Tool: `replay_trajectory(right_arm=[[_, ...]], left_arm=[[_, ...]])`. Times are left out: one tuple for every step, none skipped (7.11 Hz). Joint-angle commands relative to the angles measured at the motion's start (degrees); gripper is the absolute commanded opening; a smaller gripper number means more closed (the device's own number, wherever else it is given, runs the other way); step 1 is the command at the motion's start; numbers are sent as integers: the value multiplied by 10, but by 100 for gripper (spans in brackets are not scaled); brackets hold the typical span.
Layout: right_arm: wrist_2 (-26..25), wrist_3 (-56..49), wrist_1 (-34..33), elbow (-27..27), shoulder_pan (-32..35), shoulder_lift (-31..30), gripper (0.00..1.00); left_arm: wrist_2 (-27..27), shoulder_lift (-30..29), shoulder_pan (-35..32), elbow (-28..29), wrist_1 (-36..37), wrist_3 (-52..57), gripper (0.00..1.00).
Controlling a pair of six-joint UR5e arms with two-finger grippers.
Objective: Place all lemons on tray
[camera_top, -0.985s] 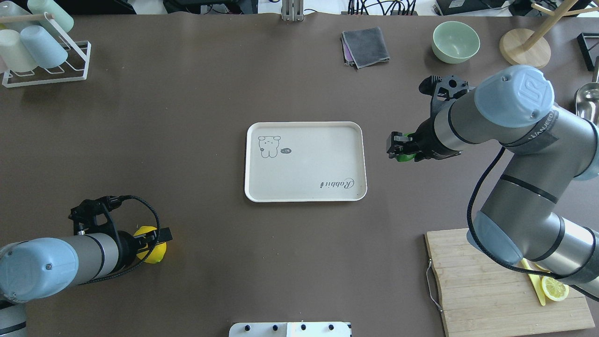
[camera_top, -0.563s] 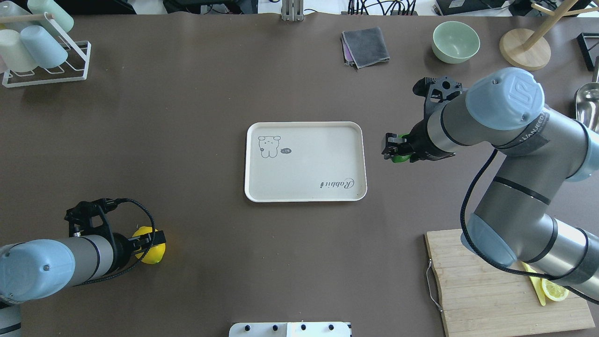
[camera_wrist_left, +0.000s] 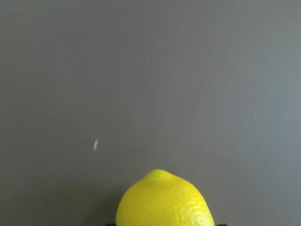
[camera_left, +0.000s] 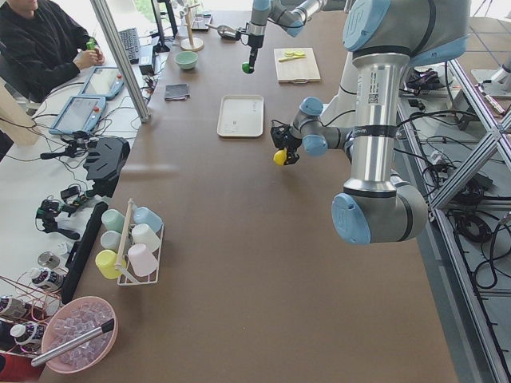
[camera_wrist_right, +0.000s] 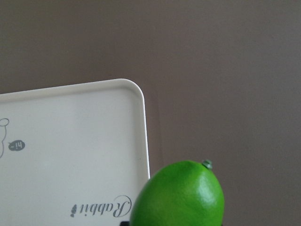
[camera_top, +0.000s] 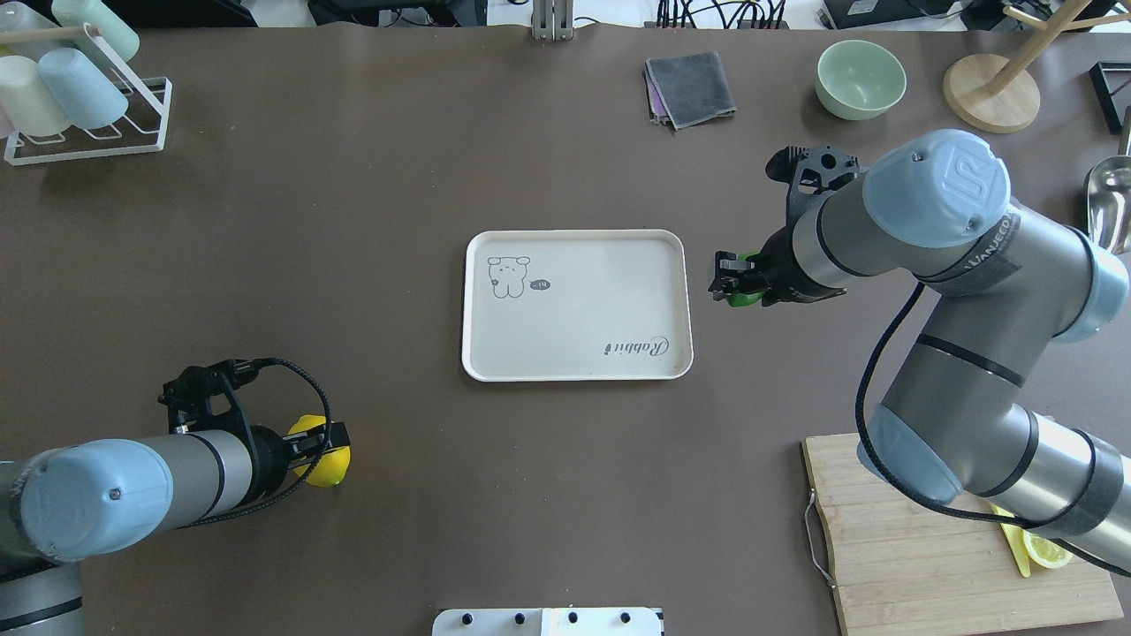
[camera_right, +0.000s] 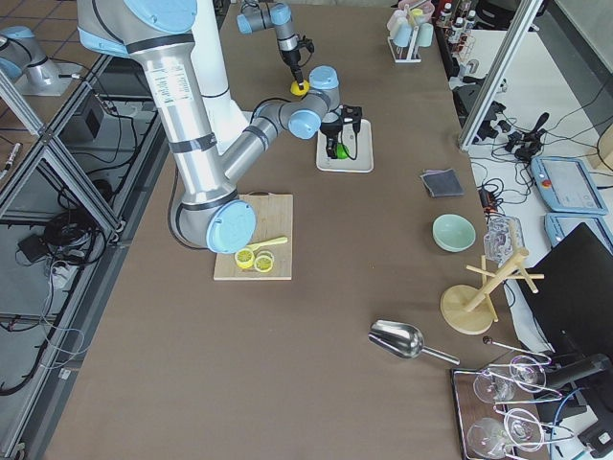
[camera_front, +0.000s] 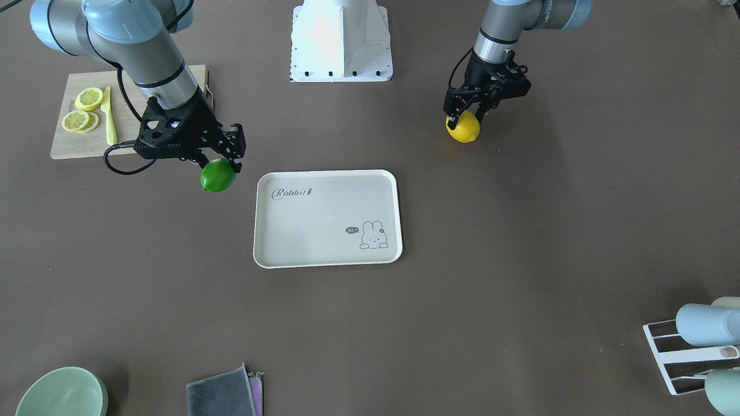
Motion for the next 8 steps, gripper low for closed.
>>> replay_trajectory(right_arm=[[0,2,0,-23,-2,26,0],[-1,4,1,-49,-7,50,0],[-3,4,1,-71,-10,70,0],[-21,6,2,-100,-17,93,0],[-29,18,7,-136,-24,125,0],[-33,32,8,-179,-30,159,0],[-59,31,21,-201,-41,166,0],[-63,31,40,-212,-44,167,0]], left_arm=[[-59,-68,-59,-29,85,3,0],[-58,-153,-69,23,118,9,0],[-55,-225,-75,94,119,11,0],[-46,-271,-76,128,116,17,0],[-45,-313,-89,169,113,28,0],[-45,-344,-101,213,106,27,0],[-45,-382,-116,285,62,27,0],[-45,-390,-117,317,23,29,0]])
